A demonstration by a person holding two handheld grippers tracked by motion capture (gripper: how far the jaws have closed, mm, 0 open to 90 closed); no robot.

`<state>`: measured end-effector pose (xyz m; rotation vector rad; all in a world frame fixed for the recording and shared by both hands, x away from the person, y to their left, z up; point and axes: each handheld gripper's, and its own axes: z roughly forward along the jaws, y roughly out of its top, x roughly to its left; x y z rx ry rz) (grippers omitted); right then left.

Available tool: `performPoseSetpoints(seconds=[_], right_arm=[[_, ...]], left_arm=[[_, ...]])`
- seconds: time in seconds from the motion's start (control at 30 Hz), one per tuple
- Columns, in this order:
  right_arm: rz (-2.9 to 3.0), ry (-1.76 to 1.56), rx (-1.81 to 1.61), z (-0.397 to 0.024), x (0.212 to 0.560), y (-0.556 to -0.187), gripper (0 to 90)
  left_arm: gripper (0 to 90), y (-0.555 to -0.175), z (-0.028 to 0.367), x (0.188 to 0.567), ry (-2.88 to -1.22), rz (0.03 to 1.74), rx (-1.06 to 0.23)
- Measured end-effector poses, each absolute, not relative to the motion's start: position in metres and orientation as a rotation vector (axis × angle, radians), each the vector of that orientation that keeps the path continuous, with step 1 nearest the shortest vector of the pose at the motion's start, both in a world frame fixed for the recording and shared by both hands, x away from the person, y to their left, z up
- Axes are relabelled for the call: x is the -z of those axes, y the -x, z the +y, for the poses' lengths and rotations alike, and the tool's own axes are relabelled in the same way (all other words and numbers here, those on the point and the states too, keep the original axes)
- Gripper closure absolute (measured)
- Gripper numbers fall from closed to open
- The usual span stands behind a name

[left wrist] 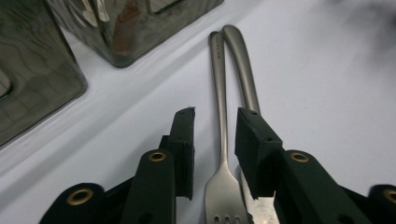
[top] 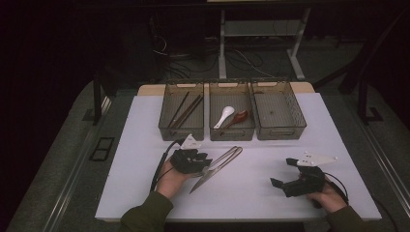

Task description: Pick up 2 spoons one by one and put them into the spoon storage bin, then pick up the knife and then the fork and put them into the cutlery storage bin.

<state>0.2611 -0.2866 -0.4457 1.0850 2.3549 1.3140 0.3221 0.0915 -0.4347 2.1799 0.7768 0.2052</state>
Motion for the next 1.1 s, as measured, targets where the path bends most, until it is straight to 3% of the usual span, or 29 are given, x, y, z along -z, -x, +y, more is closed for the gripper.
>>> performPoseSetpoints(seconds=[0.5,0.83,1.1], right_arm=[[2.357,-1.081,-1.314,-0.287,0.446,-0.262,0.4],[2.364,-1.072,-1.312,-0.285,0.447,-0.264,0.4],[2.368,-1.067,-1.313,-0.284,0.446,-0.264,0.4]], left_arm=[[73.3,-0.326,0.081,0.447,-2.24,0.766,-0.168],[76.3,-0.321,0.077,0.45,-2.266,0.729,-0.227],[84.5,-0.321,0.077,0.45,-2.271,0.726,-0.234]])
